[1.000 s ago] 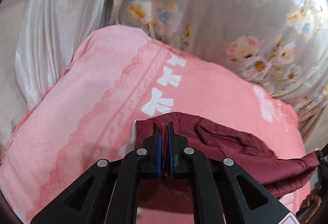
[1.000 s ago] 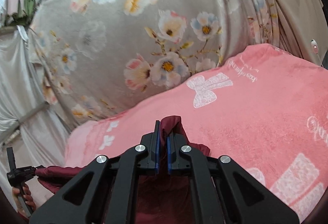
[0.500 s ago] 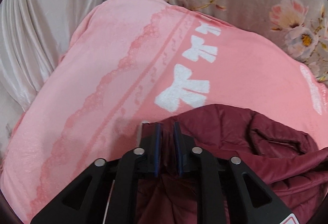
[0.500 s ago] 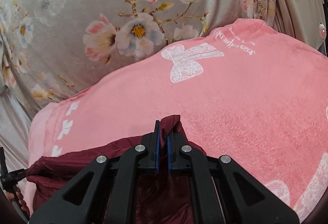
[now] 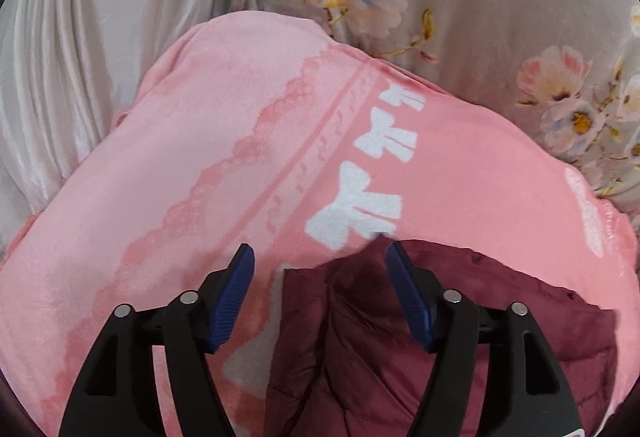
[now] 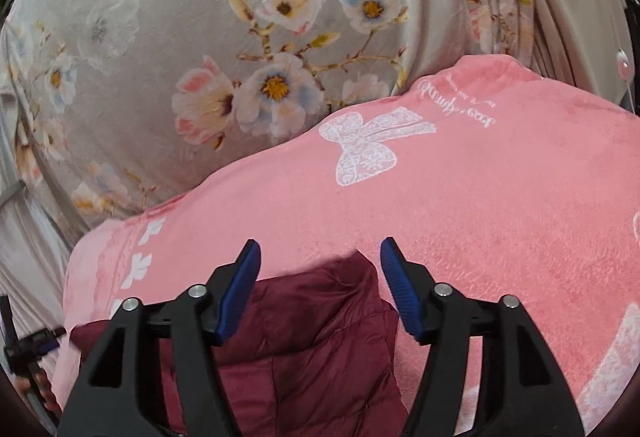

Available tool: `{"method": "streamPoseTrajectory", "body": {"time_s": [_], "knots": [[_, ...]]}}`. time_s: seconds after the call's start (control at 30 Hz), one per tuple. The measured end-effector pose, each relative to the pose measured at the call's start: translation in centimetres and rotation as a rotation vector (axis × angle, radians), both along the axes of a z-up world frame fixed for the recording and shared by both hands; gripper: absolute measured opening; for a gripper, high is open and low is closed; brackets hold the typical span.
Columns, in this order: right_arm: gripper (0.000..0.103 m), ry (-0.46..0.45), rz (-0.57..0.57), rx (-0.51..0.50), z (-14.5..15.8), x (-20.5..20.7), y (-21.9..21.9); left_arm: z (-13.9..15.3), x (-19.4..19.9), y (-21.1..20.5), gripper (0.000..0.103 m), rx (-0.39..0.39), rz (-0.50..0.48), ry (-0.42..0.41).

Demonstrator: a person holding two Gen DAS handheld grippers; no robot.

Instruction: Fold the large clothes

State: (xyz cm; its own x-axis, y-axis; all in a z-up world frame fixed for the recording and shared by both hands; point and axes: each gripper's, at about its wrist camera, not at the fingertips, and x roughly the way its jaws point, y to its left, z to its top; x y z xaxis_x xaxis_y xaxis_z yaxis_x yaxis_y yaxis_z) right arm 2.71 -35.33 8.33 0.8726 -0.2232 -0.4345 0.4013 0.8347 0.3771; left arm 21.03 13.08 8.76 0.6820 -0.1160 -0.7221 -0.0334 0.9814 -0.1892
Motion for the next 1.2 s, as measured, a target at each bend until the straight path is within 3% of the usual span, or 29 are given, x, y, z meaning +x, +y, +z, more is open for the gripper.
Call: {"method": "streamPoseTrajectory", "body": {"time_s": [0.07, 0.2, 0.27, 0.3, 0.37, 0.4, 0.43, 0.53, 0.6, 0.77, 0.9, 1.2], "knots": [[0.072, 0.069, 0.028, -0.012, -0.6, 1.4, 0.1, -0.6, 0.9, -0.6, 0.068, -0.011, -0.038, 0.053], [0.072, 0.225, 0.025, 0.038, -3.4, 4.5, -0.7, -3.4, 2.8, -2.6, 0.068, -0.004, -0.113, 0.182], [0.06, 0.299, -0.003, 0.077, -4.8, 5.7, -1.3, -4.8, 3.6, -3.3, 0.065, -0.003, -0.127, 0.225], [0.049, 0.335, -0.009, 0.102, -5.5, 6.3, -1.7, -5.3, 3.9, -3.5, 0.062, -0.006, -0.119, 0.233], [0.024, 0.366, 0.0, 0.13, -6.4, 7.1, -1.9, -5.9, 4.4, -3.7, 0.042, -0.014, -0.117, 0.242], [0.01, 0.375, 0.004, 0.112, -6.4, 7.5, -1.8, -6.1, 4.6, -3.8, 0.037, -0.009, -0.112, 0.244], [0.006, 0.361, 0.008, 0.092, -6.0, 7.6, -1.6, -6.0, 4.8, -3.9, 0.023, -0.005, -0.11, 0.239], [0.005, 0.291, -0.002, 0.003, -3.4, 7.4, -0.7, -5.5, 5.2, -4.5, 0.01, 0.033, -0.101, 0.213], [0.004, 0.277, -0.017, -0.037, -2.3, 7.6, -0.4, -5.1, 5.5, -5.0, 0.008, 0.072, -0.093, 0.192], [0.004, 0.363, -0.043, -0.021, -5.5, 9.5, -1.5, -6.5, 6.6, -6.1, 0.008, 0.144, -0.083, 0.189], [0.004, 0.374, -0.05, 0.033, -7.9, 9.5, -2.4, -7.6, 6.6, -6.8, 0.009, 0.19, -0.076, 0.166], [0.005, 0.379, -0.053, -0.005, -8.5, 10.0, -1.8, -8.5, 6.2, -8.3, 0.01, 0.288, -0.055, 0.1]]}}
